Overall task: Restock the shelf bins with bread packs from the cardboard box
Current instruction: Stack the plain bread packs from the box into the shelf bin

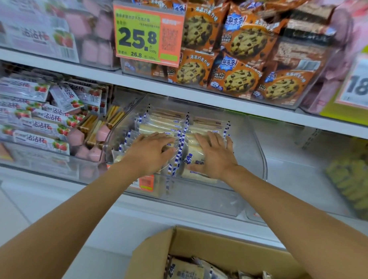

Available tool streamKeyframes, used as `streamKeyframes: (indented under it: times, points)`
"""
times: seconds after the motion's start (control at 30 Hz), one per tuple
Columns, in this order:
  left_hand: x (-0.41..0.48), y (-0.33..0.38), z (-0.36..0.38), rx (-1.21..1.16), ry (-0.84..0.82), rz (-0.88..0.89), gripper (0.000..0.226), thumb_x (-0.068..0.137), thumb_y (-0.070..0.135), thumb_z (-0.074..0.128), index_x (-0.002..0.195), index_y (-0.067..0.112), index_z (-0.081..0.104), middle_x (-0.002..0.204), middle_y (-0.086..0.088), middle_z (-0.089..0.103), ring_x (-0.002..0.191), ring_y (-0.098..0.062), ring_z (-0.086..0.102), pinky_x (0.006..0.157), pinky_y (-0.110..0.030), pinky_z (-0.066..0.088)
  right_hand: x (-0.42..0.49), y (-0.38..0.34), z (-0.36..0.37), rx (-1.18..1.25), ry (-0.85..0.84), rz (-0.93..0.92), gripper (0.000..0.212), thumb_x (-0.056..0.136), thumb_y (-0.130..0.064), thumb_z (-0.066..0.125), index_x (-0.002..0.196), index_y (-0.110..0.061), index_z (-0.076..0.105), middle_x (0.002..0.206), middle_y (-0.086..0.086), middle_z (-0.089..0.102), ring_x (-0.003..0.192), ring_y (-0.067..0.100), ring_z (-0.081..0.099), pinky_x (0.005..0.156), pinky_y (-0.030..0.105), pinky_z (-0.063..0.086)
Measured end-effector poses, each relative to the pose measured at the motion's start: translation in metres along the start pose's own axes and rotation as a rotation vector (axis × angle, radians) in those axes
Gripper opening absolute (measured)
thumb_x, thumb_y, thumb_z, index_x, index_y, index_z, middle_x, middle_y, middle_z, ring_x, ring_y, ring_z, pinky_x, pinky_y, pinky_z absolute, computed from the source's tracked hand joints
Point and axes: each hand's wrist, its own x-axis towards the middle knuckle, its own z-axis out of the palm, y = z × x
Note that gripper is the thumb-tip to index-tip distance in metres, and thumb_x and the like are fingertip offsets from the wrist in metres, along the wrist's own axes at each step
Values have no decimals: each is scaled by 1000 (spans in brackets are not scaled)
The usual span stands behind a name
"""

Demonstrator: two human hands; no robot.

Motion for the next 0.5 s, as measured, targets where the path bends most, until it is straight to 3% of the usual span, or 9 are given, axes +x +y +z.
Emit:
streamKeyframes:
  times: [0.07,0.13,0.23,0.33,0.4,0.5]
  points:
    - [0,1,-4,-98,12,-18,47,101,48,38,144,33,44,156,4,35,143,-15,32,120,-45,17,-4,0,-10,62,-45,6,106,74,-81,49,153,-35,-4,162,8,-1,149,25,-8,117,52,-11]
    - [-5,6,-12,-204,91,-34,39,99,44,46,133,30,56,140,2,56,124,-18,55,113,-47,33,-14,2,-22,119,-12,-4,99,78,-77,51,154,-34,3,161,10,5,149,26,-3,119,49,-8]
    - [-24,27,-24,-230,219,-116,25,96,37,49,112,27,66,107,1,71,91,-22,67,87,-41,54,-45,3,-40,166,135,-10,75,87,-62,54,148,-23,31,149,13,34,141,28,24,117,42,13]
    - [-55,63,-27,-268,293,-142,18,95,27,50,88,18,64,86,-2,68,77,-26,62,73,-38,53,-89,3,-51,234,304,-29,38,92,-37,58,120,-12,56,119,11,57,116,30,48,98,38,35]
    - [-81,87,-20,-340,245,-137,17,94,22,51,84,16,63,81,-4,65,76,-27,60,68,-37,49,-125,4,-49,343,369,-54,17,89,-22,59,101,-10,60,98,8,61,96,28,55,84,38,44]
    - [-120,119,13,-450,74,-163,17,95,19,53,87,12,66,81,-4,65,73,-22,58,64,-34,47,-181,13,-25,452,267,-54,11,87,-14,58,97,-9,58,87,3,58,81,23,55,70,36,46]
